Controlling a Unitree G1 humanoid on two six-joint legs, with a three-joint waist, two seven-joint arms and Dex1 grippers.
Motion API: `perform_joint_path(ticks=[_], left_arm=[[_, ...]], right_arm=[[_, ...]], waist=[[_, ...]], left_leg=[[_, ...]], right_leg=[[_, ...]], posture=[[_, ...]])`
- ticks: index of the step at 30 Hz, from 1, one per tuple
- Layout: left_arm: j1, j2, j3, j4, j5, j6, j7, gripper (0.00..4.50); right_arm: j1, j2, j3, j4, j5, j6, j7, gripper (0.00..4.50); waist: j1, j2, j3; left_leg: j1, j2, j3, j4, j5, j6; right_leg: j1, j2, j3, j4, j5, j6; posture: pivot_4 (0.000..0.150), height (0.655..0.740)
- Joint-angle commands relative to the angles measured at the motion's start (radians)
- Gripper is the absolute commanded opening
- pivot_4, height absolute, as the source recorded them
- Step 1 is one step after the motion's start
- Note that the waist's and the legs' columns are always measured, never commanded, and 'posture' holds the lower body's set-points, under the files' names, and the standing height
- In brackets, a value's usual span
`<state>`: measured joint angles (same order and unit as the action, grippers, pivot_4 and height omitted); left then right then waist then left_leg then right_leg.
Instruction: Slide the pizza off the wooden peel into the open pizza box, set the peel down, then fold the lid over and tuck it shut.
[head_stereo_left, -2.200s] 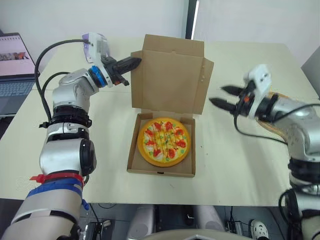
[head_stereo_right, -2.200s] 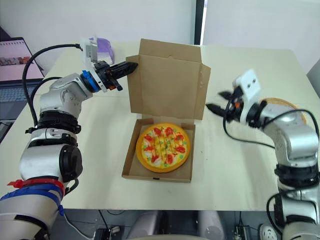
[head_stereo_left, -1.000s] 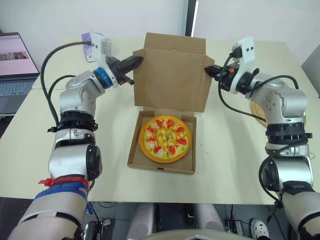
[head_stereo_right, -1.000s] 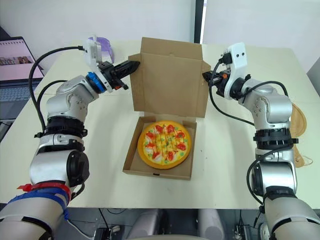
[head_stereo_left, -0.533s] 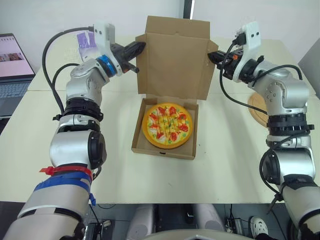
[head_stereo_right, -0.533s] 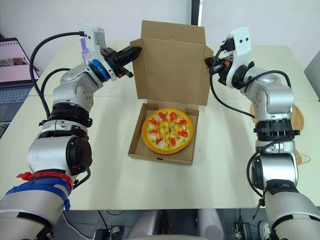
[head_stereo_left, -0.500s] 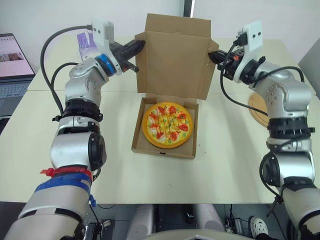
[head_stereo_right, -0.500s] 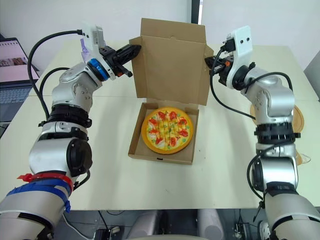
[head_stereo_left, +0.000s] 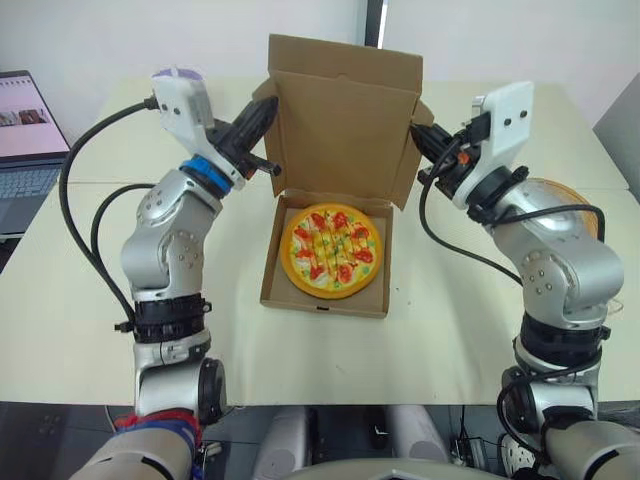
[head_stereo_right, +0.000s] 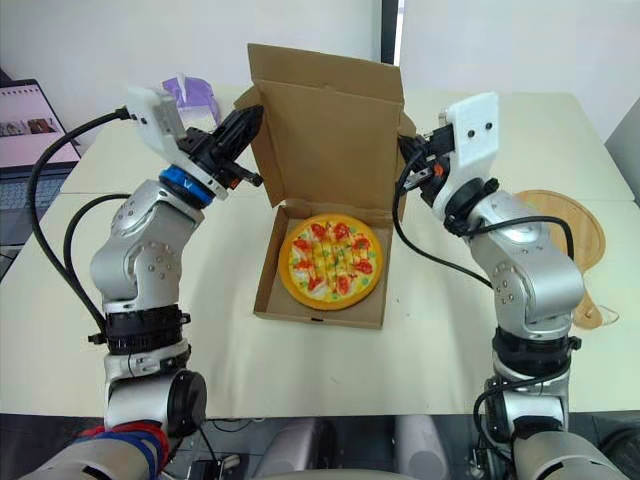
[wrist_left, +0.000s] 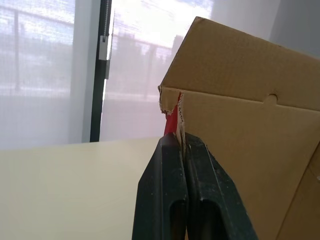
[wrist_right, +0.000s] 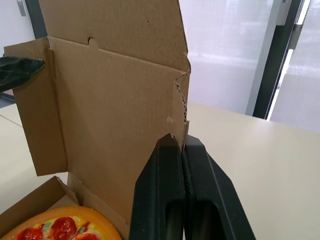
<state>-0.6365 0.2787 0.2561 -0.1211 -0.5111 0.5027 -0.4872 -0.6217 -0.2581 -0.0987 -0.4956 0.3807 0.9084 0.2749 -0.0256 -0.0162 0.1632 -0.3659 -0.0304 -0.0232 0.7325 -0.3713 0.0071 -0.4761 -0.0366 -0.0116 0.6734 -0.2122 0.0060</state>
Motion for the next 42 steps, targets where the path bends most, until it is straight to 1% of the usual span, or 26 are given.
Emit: perform_joint_path(ticks=[1, 5, 10, 16, 22, 25, 29, 34, 36, 40, 42], left_arm=[[0.021, -0.019, -0.022, -0.124, -0.042, 0.019, 0.038, 0.0], [0.076, -0.026, -0.038, -0.157, -0.042, 0.013, 0.046, 0.0], [0.12, -0.022, -0.042, -0.178, -0.044, -0.007, 0.041, 0.0], [0.178, -0.019, -0.057, -0.208, -0.043, -0.024, 0.033, 0.0], [0.219, -0.02, -0.067, -0.238, -0.044, -0.032, 0.036, 0.0], [0.265, -0.019, -0.077, -0.279, -0.046, -0.035, 0.033, 0.0], [0.334, -0.018, -0.083, -0.343, -0.053, -0.027, 0.043, 0.0], [0.385, -0.015, -0.076, -0.403, -0.066, -0.016, 0.061, 0.0], [0.395, -0.013, -0.073, -0.413, -0.07, -0.014, 0.068, 0.0], [0.403, -0.01, -0.077, -0.417, -0.067, -0.02, 0.073, 0.0], [0.395, -0.01, -0.079, -0.408, -0.065, -0.024, 0.074, 0.0]], right_arm=[[0.025, 0.04, 0.004, -0.094, 0.051, 0.042, -0.037, 0.02], [0.063, 0.084, 0.014, -0.13, 0.071, 0.079, -0.075, 0.02], [0.072, 0.135, -0.002, -0.156, 0.099, 0.129, -0.122, 0.02], [0.084, 0.22, -0.024, -0.196, 0.171, 0.226, -0.176, 0.02], [0.142, 0.246, 0.002, -0.233, 0.19, 0.265, -0.199, 0.02], [0.178, 0.24, 0.018, -0.247, 0.193, 0.27, -0.199, 0.02], [0.208, 0.245, 0.014, -0.265, 0.202, 0.283, -0.208, 0.02], [0.234, 0.29, -0.007, -0.295, 0.255, 0.319, -0.222, 0.02], [0.222, 0.319, -0.033, -0.3, 0.298, 0.344, -0.224, 0.02], [0.14, 0.368, -0.102, -0.271, 0.364, 0.386, -0.25, 0.02], [0.105, 0.355, -0.111, -0.257, 0.369, 0.393, -0.246, 0.02]], waist=[[0.0, 0.0, 0.0], [0.0, 0.0, 0.0], [0.0, 0.0, 0.0], [0.0, 0.0, 0.0], [0.0, 0.0, 0.0], [-0.001, 0.0, -0.001], [0.0, 0.0, -0.002], [0.0, 0.0, -0.002], [-0.001, 0.0, -0.002], [-0.001, 0.0, -0.002], [-0.001, 0.0, -0.002]], left_leg=[[0.0, 0.0, 0.0, 0.0, 0.0, 0.0], [0.001, 0.0, 0.0, 0.0, 0.0, 0.0], [0.001, 0.0, 0.0, 0.0, 0.0, 0.0], [0.001, 0.0, 0.0, 0.0, 0.0, 0.0], [0.002, 0.0, 0.0, 0.0, 0.0, 0.0], [0.003, 0.0, 0.0, 0.0, 0.0, 0.0], [0.003, 0.0, 0.0, 0.0, 0.0, 0.0], [0.004, 0.0, -0.001, 0.0, 0.0, 0.001], [0.004, 0.0, -0.001, 0.0, 0.0, 0.001], [0.004, 0.0, -0.001, 0.0, 0.0, 0.001], [0.004, 0.0, -0.001, -0.001, 0.0, 0.001]], right_leg=[[0.0, 0.0, 0.0, 0.0, 0.0, 0.0], [0.001, 0.0, 0.0, 0.0, 0.0, 0.0], [0.001, 0.0, 0.0, 0.0, 0.0, 0.0], [0.001, 0.0, 0.0, 0.0, 0.0, 0.0], [0.003, 0.001, 0.0, -0.001, 0.0, 0.0], [0.003, 0.001, 0.0, -0.001, 0.0, 0.0], [0.004, 0.001, 0.0, -0.001, 0.0, 0.0], [0.005, 0.001, 0.0, -0.001, 0.0, 0.0], [0.005, 0.001, 0.0, -0.001, 0.0, 0.0], [0.005, 0.001, 0.0, -0.001, 0.0, 0.0], [0.005, 0.002, -0.001, -0.001, 0.0, 0.0]], posture=[[0.15, 0.7251], [0.15, 0.7251], [0.15, 0.7251], [0.15, 0.7251], [0.15, 0.7251], [0.15, 0.7251], [0.15, 0.7251], [0.15, 0.7251], [0.15, 0.7251], [0.15, 0.7251], [0.15, 0.7251]])
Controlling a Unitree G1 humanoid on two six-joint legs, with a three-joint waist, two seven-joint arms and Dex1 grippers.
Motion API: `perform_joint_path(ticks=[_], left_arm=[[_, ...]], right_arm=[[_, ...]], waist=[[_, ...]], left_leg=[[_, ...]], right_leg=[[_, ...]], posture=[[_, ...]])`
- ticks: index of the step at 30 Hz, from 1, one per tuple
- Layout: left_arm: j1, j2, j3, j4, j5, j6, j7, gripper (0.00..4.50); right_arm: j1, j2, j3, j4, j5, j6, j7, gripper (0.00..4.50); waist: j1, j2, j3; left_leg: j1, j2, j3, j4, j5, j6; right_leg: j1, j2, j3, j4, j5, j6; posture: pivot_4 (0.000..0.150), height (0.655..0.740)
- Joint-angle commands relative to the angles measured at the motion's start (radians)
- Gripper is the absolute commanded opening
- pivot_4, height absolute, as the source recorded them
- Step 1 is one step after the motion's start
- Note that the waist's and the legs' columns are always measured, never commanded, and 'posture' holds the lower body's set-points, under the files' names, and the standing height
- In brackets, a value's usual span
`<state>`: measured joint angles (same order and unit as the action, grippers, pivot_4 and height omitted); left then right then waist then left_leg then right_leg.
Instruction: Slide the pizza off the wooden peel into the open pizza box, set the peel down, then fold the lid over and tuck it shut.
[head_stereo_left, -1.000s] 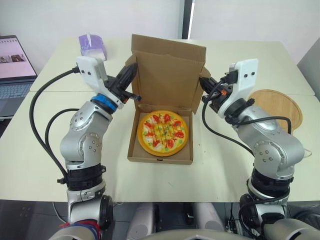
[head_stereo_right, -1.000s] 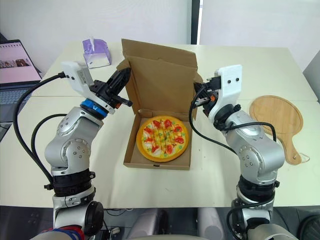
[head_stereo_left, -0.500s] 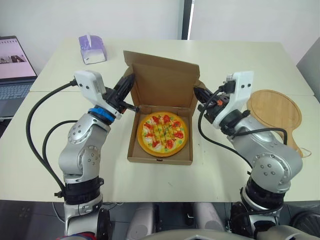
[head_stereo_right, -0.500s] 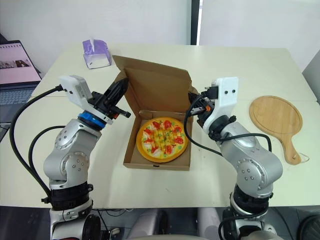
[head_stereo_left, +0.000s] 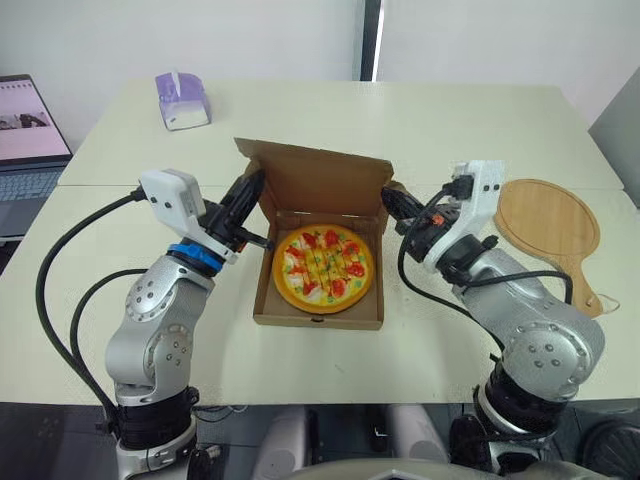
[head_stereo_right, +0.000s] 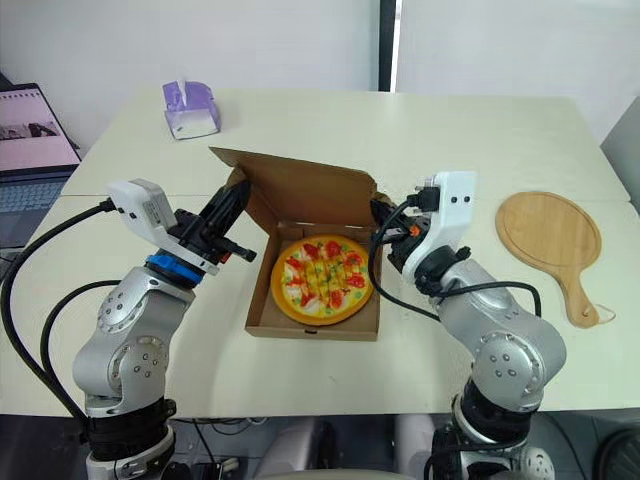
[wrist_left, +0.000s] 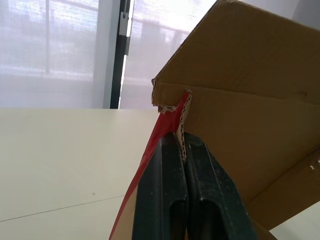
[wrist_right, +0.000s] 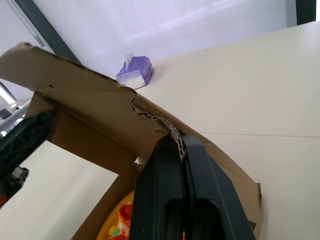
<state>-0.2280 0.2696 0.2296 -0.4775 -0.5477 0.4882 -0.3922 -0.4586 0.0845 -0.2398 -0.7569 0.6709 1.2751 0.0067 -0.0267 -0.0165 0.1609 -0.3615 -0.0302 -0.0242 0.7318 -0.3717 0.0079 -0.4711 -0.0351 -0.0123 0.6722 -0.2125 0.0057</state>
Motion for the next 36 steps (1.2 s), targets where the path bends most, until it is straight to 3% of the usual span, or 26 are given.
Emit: perform_joint_path(ticks=[1, 5, 11, 23, 30, 36], left_arm=[[-0.017, 0.0, -0.054, -0.047, -0.025, -0.014, -0.023, 0.0], [-0.024, -0.002, -0.061, -0.033, -0.02, -0.023, -0.022, 0.0], [-0.039, 0.0, -0.064, -0.015, -0.016, -0.032, -0.023, 0.0], [0.12, -0.01, -0.1, -0.13, -0.048, -0.024, -0.032, 0.0], [0.231, 0.003, -0.125, -0.177, -0.007, -0.067, -0.021, 0.0], [0.266, -0.006, -0.115, -0.188, -0.03, -0.076, -0.003, 0.0]], right_arm=[[-0.077, -0.004, 0.028, 0.015, 0.076, 0.024, 0.027, 0.02], [-0.146, -0.027, -0.013, 0.064, 0.106, 0.047, 0.028, 0.02], [-0.189, 0.049, -0.09, 0.084, 0.172, 0.14, -0.031, 0.02], [0.07, 0.071, -0.033, -0.003, 0.196, 0.159, -0.037, 0.02], [0.178, 0.048, 0.01, -0.015, 0.217, 0.122, -0.037, 0.02], [0.21, 0.027, 0.033, -0.015, 0.23, 0.091, -0.04, 0.02]], waist=[[0.0, 0.0, 0.0], [0.0, 0.0, 0.0], [0.0, 0.0, 0.0], [-0.001, 0.001, -0.001], [-0.001, 0.002, -0.001], [0.0, 0.002, -0.001]], left_leg=[[0.0, 0.0, 0.0, 0.0, 0.0, 0.0], [0.0, 0.0, 0.0, 0.0, 0.0, 0.0], [-0.001, 0.0, 0.0, 0.0, 0.0, 0.0], [0.001, 0.001, 0.0, -0.002, 0.0, 0.001], [0.031, 0.003, -0.002, -0.02, -0.004, 0.006], [0.031, 0.005, -0.002, -0.021, -0.003, 0.006]], right_leg=[[0.0, 0.0, 0.0, 0.0, 0.0, 0.0], [0.0, 0.0, 0.0, 0.0, 0.0, 0.0], [0.0, 0.0, 0.0, 0.0, 0.0, 0.0], [0.002, 0.0, 0.0, -0.002, 0.0, 0.0], [0.033, 0.003, -0.002, -0.023, -0.001, 0.001], [0.034, 0.006, -0.001, -0.025, -0.001, 0.001]], posture=[[0.15, 0.7251], [0.15, 0.7251], [0.15, 0.7251], [0.15, 0.7251], [0.15, 0.7251], [0.15, 0.7251]])
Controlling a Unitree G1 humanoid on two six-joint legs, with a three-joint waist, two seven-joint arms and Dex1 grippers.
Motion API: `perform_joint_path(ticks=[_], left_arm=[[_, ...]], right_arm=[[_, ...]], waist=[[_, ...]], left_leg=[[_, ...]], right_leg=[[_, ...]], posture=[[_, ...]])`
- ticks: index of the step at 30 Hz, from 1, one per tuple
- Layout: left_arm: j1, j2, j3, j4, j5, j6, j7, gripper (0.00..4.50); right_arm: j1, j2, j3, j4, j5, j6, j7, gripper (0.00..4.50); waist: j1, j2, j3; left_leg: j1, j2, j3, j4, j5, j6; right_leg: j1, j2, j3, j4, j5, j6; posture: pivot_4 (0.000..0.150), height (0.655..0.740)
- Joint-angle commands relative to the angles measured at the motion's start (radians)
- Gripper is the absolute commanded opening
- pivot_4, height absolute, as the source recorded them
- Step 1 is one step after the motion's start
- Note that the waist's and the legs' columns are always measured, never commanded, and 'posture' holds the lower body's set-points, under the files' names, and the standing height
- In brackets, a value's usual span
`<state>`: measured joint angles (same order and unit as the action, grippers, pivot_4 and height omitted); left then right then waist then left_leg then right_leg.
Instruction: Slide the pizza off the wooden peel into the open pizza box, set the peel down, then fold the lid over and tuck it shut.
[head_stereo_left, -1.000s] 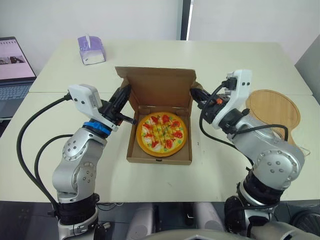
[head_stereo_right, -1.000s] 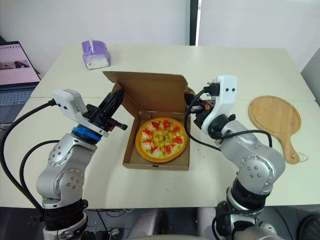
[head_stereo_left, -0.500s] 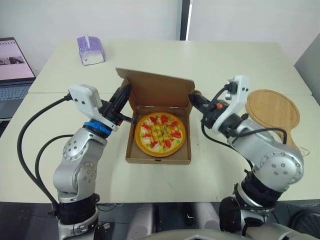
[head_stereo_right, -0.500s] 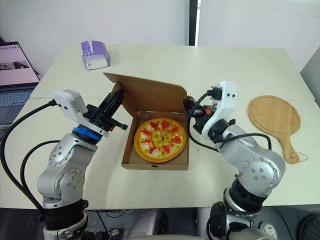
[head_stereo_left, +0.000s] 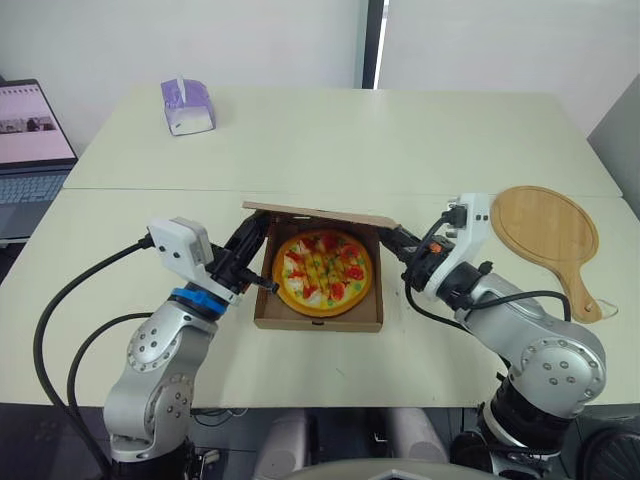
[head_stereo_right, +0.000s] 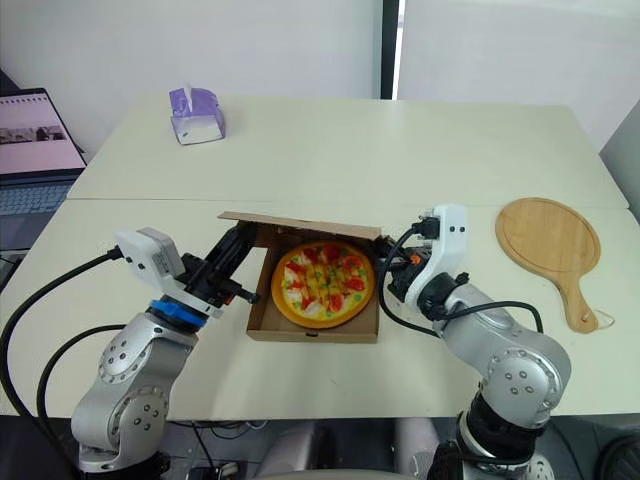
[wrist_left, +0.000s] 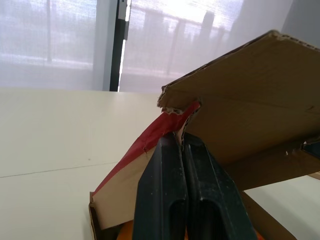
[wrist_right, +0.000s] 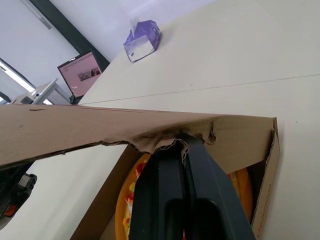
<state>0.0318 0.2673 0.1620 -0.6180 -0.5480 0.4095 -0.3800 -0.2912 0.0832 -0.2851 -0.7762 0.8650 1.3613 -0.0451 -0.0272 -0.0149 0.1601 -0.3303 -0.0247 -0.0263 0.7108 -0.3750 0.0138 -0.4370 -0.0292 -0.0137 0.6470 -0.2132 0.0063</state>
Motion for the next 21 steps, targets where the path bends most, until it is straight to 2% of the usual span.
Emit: perform_joint_path(ticks=[1, 3, 4, 5, 8, 12, 18, 21], left_arm=[[0.012, -0.001, -0.041, -0.047, -0.044, 0.01, -0.018, 0.0], [0.024, 0.007, -0.023, -0.048, -0.071, 0.03, -0.016, 0.0], [0.027, 0.012, -0.018, -0.048, -0.081, 0.035, -0.016, 0.19], [0.029, 0.016, -0.016, -0.049, -0.088, 0.037, -0.016, 0.41], [0.036, 0.028, -0.007, -0.057, -0.114, 0.045, -0.015, 1.22], [0.05, 0.054, 0.014, -0.064, -0.134, 0.045, -0.023, 2.54], [0.091, 0.125, 0.072, -0.064, -0.183, 0.047, -0.068, 4.46], [0.123, 0.173, 0.111, -0.06, -0.217, 0.051, -0.115, 4.49]], right_arm=[[0.044, 0.024, 0.081, 0.005, 0.041, 0.0, 0.012, 0.02], [0.047, 0.018, 0.084, 0.008, 0.048, -0.009, 0.012, 0.02], [0.049, 0.014, 0.085, 0.008, 0.051, -0.014, 0.011, 0.01], [0.051, 0.009, 0.087, 0.008, 0.05, -0.019, 0.009, 0.2], [0.057, -0.011, 0.088, 0.007, 0.063, -0.037, 0.006, 0.95], [0.063, -0.056, 0.09, 0.006, 0.083, -0.058, 0.013, 2.39], [0.071, -0.193, 0.12, -0.002, 0.09, -0.087, 0.067, 4.45], [0.077, -0.253, 0.133, -0.002, 0.09, -0.107, 0.092, 4.49]], waist=[[0.0, 0.0, 0.0], [0.0, 0.0, 0.0], [0.0, 0.0, 0.0], [0.0, 0.0, 0.0], [0.0, 0.0, 0.0], [0.001, 0.0, 0.0], [0.0, 0.0, 0.001], [0.0, 0.0, 0.001]], left_leg=[[0.0, 0.0, 0.0, 0.0, 0.0, 0.0], [0.0, 0.0, 0.0, 0.0, 0.0, 0.0], [0.0, 0.0, 0.0, 0.0, 0.0, 0.0], [0.0, 0.0, 0.0, 0.0, 0.0, 0.0], [0.0, 0.0, 0.0, 0.0, 0.0, 0.0], [0.0, 0.0, 0.0, 0.0, 0.0, 0.0], [0.0, 0.0, 0.0, -0.001, 0.0, 0.0], [-0.001, 0.001, 0.0, -0.001, 0.0, 0.0]], right_leg=[[0.0, 0.0, 0.0, 0.0, 0.0, 0.0], [0.0, 0.0, 0.0, 0.0, 0.0, 0.0], [0.0, 0.0, 0.0, 0.0, 0.0, 0.0], [0.0, 0.0, 0.0, 0.0, 0.0, 0.0], [0.0, 0.0, 0.0, -0.001, 0.0, 0.0], [0.0, 0.0, 0.0, -0.001, 0.0, 0.0], [0.0, 0.0, 0.0, -0.002, -0.001, 0.0], [0.0, 0.0, 0.0, -0.002, -0.001, 0.001]], posture=[[0.15, 0.7251], [0.15, 0.7251], [0.15, 0.7251], [0.15, 0.7251], [0.15, 0.7251], [0.15, 0.7251], [0.15, 0.7251], [0.15, 0.7251]])
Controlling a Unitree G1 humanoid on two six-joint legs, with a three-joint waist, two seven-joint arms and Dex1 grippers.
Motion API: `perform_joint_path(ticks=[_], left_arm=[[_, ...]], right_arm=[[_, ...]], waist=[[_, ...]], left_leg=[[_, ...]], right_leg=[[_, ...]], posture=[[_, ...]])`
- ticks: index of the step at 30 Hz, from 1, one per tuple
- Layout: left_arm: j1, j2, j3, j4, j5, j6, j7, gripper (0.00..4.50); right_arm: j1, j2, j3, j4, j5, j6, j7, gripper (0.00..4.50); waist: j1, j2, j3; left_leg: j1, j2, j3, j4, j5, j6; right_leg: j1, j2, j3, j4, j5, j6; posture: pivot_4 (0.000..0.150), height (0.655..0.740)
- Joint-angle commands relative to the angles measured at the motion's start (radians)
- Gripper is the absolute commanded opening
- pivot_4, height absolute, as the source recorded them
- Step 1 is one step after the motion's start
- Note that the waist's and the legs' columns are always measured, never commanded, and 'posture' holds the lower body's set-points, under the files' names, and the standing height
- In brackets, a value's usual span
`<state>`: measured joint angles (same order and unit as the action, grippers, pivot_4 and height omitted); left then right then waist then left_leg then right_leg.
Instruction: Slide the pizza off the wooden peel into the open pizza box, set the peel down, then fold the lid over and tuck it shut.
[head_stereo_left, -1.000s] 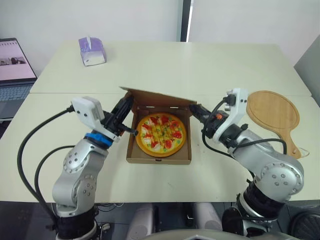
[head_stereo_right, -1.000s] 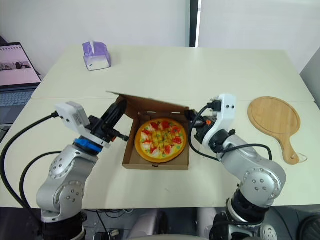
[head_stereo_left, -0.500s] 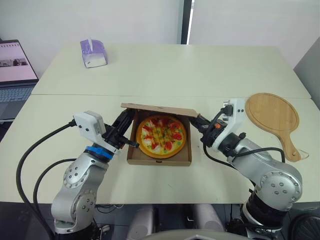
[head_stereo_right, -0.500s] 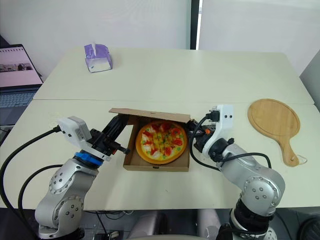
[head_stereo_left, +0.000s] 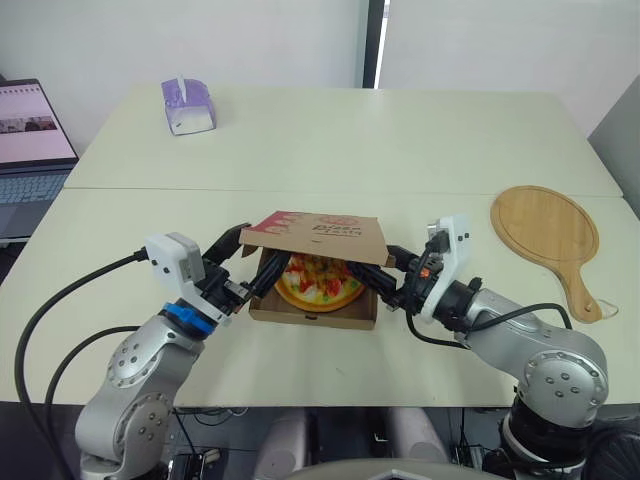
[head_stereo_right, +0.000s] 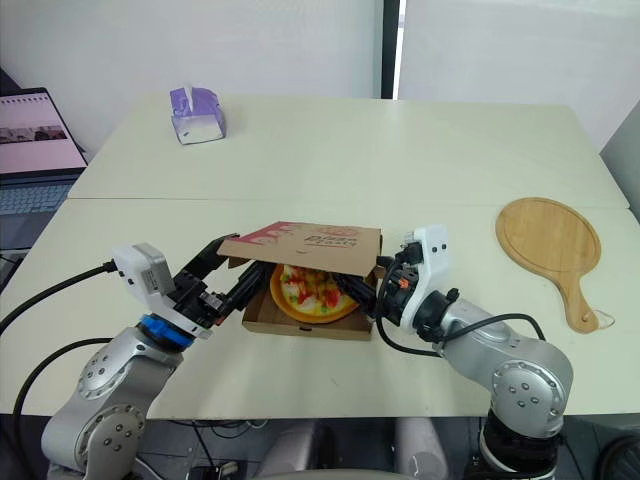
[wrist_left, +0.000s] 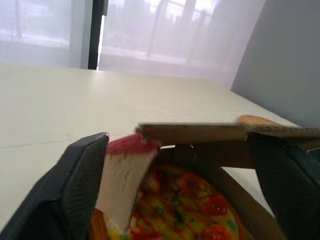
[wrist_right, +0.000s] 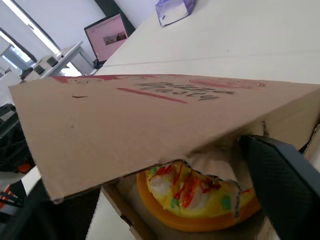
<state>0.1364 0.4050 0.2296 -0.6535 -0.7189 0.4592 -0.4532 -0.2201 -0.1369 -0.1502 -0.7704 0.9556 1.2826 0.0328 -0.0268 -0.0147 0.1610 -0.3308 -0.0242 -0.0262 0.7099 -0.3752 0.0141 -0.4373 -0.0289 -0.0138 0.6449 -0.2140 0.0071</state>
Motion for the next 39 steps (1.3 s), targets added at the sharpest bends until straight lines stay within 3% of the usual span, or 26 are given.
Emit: perform_joint_path(ticks=[1, 7, 11, 14, 17, 23, 27, 31, 38, 39], left_arm=[[0.03, 0.057, 0.062, -0.022, -0.071, 0.011, -0.061, 4.49], [0.094, 0.335, 0.217, 0.095, -0.236, 0.169, -0.3, 4.49], [0.061, 0.526, 0.281, 0.239, -0.265, 0.266, -0.451, 4.49], [-0.092, 0.602, 0.28, 0.373, -0.262, 0.304, -0.457, 4.49], [-0.357, 0.628, 0.225, 0.541, -0.247, 0.323, -0.441, 4.49], [-0.861, 0.545, 0.022, 0.883, -0.087, 0.269, -0.498, 4.49], [-1.11, 0.47, -0.158, 1.131, 0.108, 0.107, -0.686, 3.58], [-1.339, 0.318, -0.294, 1.433, 0.285, -0.063, -0.831, 2.32], [-1.436, 0.179, -0.395, 1.593, 0.427, -0.16, -1.08, 0.03], [-1.433, 0.171, -0.395, 1.586, 0.433, -0.157, -1.104, 0.01]], right_arm=[[0.007, -0.051, -0.001, -0.005, 0.002, -0.033, 0.021, 4.49], [0.025, -0.196, 0.008, -0.013, 0.02, -0.063, 0.108, 4.49], [0.048, -0.289, 0.016, -0.023, 0.023, -0.088, 0.177, 4.49], [0.075, -0.407, 0.016, -0.037, -0.001, -0.136, 0.286, 4.49], [0.078, -0.46, 0.002, -0.009, -0.024, -0.194, 0.332, 4.49], [0.069, -0.476, 0.013, 0.02, -0.06, -0.253, 0.349, 4.49], [0.069, -0.482, 0.017, 0.008, -0.038, -0.263, 0.376, 4.5], [0.092, -0.517, 0.004, -0.008, -0.032, -0.282, 0.42, 4.5], [0.126, -0.585, -0.095, -0.012, 0.009, -0.292, 0.44, 4.5], [0.135, -0.594, -0.111, -0.014, 0.017, -0.294, 0.443, 4.5]], waist=[[0.0, 0.0, 0.001], [0.0, 0.002, 0.005], [0.0, 0.003, 0.008], [0.005, 0.002, 0.011], [0.012, -0.003, 0.015], [0.017, -0.007, 0.017], [0.024, -0.008, 0.017], [0.031, -0.008, 0.017], [0.021, -0.009, 0.017], [0.02, -0.009, 0.017]], left_leg=[[0.0, 0.0, 0.0, 0.0, 0.0, 0.0], [-0.001, 0.0, 0.0, -0.002, 0.0, 0.0], [-0.001, 0.001, 0.0, -0.004, 0.0, 0.0], [-0.001, 0.001, 0.001, -0.007, 0.0, 0.0], [-0.001, 0.0, 0.0, -0.01, 0.0, 0.0], [-0.001, -0.001, 0.001, -0.011, 0.003, -0.005], [-0.008, -0.001, 0.0, -0.011, 0.003, -0.006], [-0.018, -0.003, 0.0, -0.009, 0.003, -0.007], [-0.018, -0.004, 0.002, -0.008, 0.003, -0.005], [-0.018, -0.004, 0.002, -0.008, 0.003, -0.005]], right_leg=[[0.0, 0.0, 0.0, 0.0, -0.001, 0.002], [-0.001, 0.0, 0.0, -0.001, -0.004, 0.004], [-0.003, 0.001, -0.001, -0.001, -0.006, 0.004], [-0.004, 0.001, 0.0, -0.002, -0.006, 0.005], [-0.004, 0.001, -0.001, -0.002, -0.006, 0.004], [-0.005, 0.0, -0.001, -0.003, -0.003, 0.0], [-0.011, -0.001, -0.002, -0.003, -0.003, -0.001], [-0.02, -0.002, -0.004, -0.003, -0.003, -0.001], [-0.02, -0.004, -0.003, -0.002, -0.003, -0.001], [-0.02, -0.004, -0.003, -0.002, -0.003, -0.001]], posture=[[0.15, 0.7251], [0.15, 0.7251], [0.15, 0.7251], [0.15, 0.7251], [0.15, 0.7251], [0.15, 0.7251], [0.15, 0.7251], [0.15, 0.7251], [0.15, 0.7251], [0.15, 0.7251]])
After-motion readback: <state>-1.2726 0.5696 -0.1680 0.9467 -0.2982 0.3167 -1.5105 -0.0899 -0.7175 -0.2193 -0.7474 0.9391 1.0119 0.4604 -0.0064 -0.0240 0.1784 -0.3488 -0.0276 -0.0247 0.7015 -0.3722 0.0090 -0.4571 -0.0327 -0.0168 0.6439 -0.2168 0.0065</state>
